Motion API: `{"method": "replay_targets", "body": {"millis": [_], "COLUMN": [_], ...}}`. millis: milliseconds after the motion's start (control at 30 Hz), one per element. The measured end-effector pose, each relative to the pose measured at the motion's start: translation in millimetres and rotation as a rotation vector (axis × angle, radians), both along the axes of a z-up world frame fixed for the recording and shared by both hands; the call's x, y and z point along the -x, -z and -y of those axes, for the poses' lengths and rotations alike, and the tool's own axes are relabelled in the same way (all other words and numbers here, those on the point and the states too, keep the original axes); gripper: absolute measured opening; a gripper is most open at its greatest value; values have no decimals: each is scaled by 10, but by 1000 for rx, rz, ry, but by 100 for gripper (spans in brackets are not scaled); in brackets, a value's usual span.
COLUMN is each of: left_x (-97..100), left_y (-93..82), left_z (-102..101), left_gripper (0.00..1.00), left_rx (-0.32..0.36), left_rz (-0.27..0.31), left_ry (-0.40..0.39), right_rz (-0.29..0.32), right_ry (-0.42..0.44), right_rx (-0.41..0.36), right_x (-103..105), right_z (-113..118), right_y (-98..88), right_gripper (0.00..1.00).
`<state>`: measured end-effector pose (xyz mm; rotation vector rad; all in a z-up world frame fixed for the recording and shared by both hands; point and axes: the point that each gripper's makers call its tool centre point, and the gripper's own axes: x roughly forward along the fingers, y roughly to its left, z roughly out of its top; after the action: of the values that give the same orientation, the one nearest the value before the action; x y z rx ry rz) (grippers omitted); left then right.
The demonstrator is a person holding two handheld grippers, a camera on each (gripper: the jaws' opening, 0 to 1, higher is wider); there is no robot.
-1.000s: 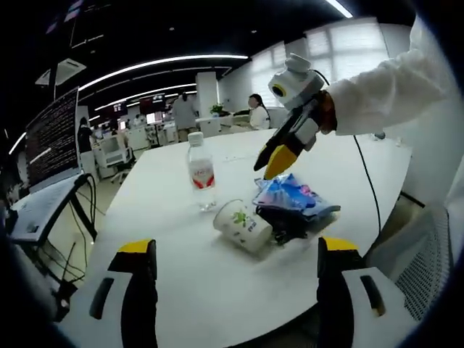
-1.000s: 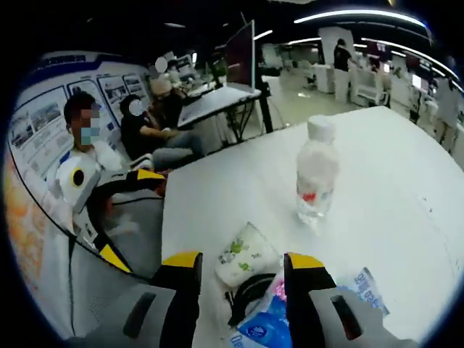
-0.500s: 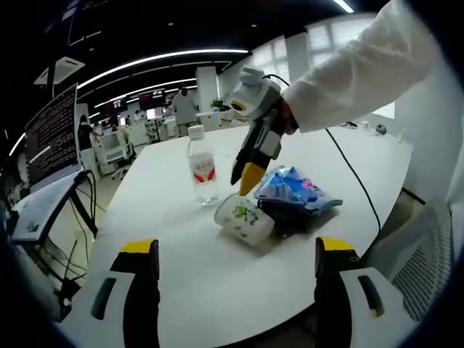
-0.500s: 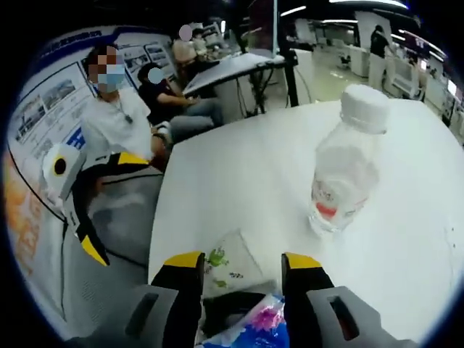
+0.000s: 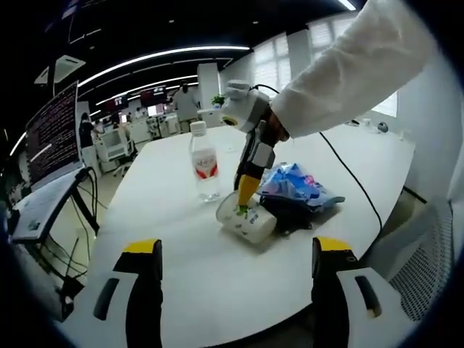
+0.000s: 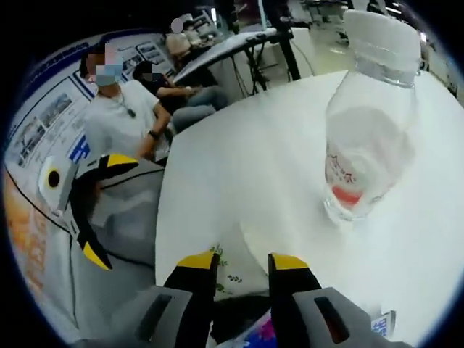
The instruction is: Arrange the tabletop items into an orderly group along one side of the table until the central work area is clear of visible clutter.
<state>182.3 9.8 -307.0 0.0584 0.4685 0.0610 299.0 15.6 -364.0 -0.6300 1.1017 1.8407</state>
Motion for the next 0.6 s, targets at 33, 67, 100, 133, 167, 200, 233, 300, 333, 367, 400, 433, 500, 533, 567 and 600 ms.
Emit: {"method": "replay_targets", "body": {"millis": [33,67,100,133,167,200,233,300,333,367,400,433,500,533,567,600], "left_x": [0,1,2,2,2,2,5,10,10,6,6,5,5,3,1,0], "left_y": [-1,1,6,9,13,15,23,38,38,34,35,38,41,40,33,33], "left_z": [-1,-6,-7,-8,-8,-6,-5,-7,-5,-1,-1,1,4,8,14,16], "left_gripper": [86,86,85,85,85,84,84,84,84,84,84,84,84,84,84,84], "left_rx": [-1,-3,-4,-4,-5,-6,-7,-8,-8,-8,-8,-7,-6,-7,-7,-7], "left_rz": [0,-3,-6,-7,-10,-12,-14,-16,-16,-15,-15,-15,-16,-17,-17,-18], "left_ry": [-1,-3,-3,-4,-4,-3,-2,1,2,3,3,4,5,6,7,8], "right_rz": [-29,-61,-66,-90,-112,-150,-176,-182,-187,-201,-211,-222,-213,-191,-181,-177], "right_ry": [10,27,41,71,86,101,109,110,112,120,125,130,134,129,123,118], "right_rx": [4,8,-4,-16,-9,0,3,-10,-19,-32,-42,-56,-87,-107,-116,-124], "right_x": [32,32,27,50,70,110,127,136,157,135,136,156,154,119,127,136], "right_z": [13,13,10,2,9,27,38,68,81,67,67,85,101,98,123,136], "right_y": [-25,-49,-69,-106,-130,-168,-191,-226,-249,-250,-265,-307,-346,-341,-354,-367], "right_gripper": [15,9,6,4,3,3,2,0,0,0,0,0,0,0,0,0]}}
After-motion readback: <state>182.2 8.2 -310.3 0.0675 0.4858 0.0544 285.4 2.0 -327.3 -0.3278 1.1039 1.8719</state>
